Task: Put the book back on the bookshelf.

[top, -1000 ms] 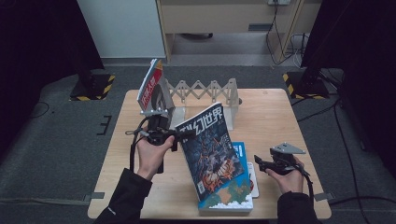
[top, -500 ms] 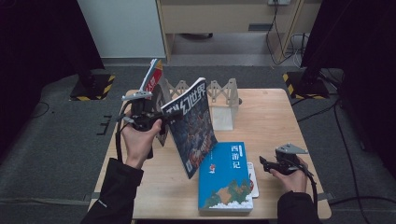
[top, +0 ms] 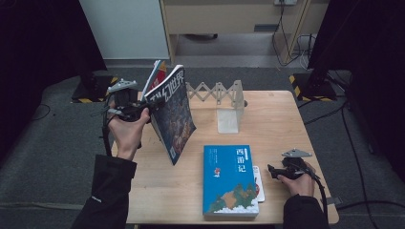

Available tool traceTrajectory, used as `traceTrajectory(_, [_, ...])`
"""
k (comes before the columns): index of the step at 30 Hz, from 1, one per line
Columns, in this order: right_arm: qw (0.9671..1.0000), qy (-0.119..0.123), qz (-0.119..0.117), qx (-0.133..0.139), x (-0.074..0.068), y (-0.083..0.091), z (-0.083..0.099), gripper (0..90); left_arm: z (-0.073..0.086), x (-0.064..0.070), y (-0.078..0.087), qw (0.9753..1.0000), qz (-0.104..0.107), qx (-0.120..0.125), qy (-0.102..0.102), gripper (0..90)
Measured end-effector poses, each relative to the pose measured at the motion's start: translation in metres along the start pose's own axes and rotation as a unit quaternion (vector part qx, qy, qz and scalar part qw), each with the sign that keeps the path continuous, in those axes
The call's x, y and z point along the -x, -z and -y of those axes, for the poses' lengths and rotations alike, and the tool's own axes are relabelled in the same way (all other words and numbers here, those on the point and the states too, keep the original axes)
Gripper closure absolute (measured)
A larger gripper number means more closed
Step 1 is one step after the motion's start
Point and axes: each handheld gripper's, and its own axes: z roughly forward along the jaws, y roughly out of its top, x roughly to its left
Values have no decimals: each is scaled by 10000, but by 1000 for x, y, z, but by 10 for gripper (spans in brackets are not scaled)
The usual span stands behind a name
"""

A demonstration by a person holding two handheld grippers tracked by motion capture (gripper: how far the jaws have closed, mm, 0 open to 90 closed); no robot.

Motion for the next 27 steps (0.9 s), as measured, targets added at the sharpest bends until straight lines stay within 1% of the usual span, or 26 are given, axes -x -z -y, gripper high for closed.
traceTrajectory(1, [10000, 8, -2, -10, 0, -1, 1, 209, -2, -4, -1, 9999, -116, 66, 18, 819])
traceTrajectory(2, [10000, 15, -10, -32, 1, -2, 1, 209, -2, -4, -1, 9999, -116, 66, 18, 819])
traceTrajectory(4, [10000, 29, -19, -62, 1, -2, 2, 208, -4, -8, -3, 9996, -234, 150, 45, 820])
traceTrajectory(6, [9999, 31, -29, -111, 1, -4, 3, 205, -6, -12, -6, 9989, -376, 286, 48, 819])
traceTrajectory(7, [9999, 31, -29, -111, 1, -4, 3, 205, -6, -12, -6, 9989, -376, 286, 48, 819])
traceTrajectory(9, [9999, 43, -44, -128, 1, -5, 3, 204, -8, -14, -11, 9979, -493, 426, 26, 819])
traceTrajectory(13, [9999, 42, -25, -157, 1, -7, 3, 198, -9, -18, -17, 9973, -571, 453, 102, 819])
traceTrajectory(15, [9999, 13, -28, -146, 1, -7, 3, 193, -10, -22, -26, 9969, -636, 415, 211, 819])
traceTrajectory(16, [9999, 13, -28, -146, 1, -7, 3, 193, -10, -22, -26, 9969, -636, 415, 211, 819])
traceTrajectory(17, [9999, 12, -15, -136, 1, -7, 3, 188, -10, -22, -33, 9968, -675, 385, 175, 819])
traceTrajectory(18, [9999, 12, -15, -136, 1, -7, 3, 188, -10, -22, -33, 9968, -675, 385, 175, 819])
traceTrajectory(21, [9999, -81, -48, -116, 1, -8, 5, 170, -11, -21, -42, 9962, -791, 369, 73, 819])
traceTrajectory(23, [9999, -63, -58, -53, 2, -9, 6, 159, -13, -20, -48, 9955, -854, 416, 35, 819])
traceTrajectory(25, [10000, -54, -58, -39, 2, -9, 6, 155, -14, -20, -51, 9951, -893, 431, 44, 819])
traceTrajectory(26, [9999, -106, -61, 13, 2, -9, 8, 137, -16, -21, -54, 9945, -929, 483, 81, 820])
traceTrajectory(27, [9999, -106, -61, 13, 2, -9, 8, 137, -16, -21, -54, 9945, -929, 483, 81, 819])
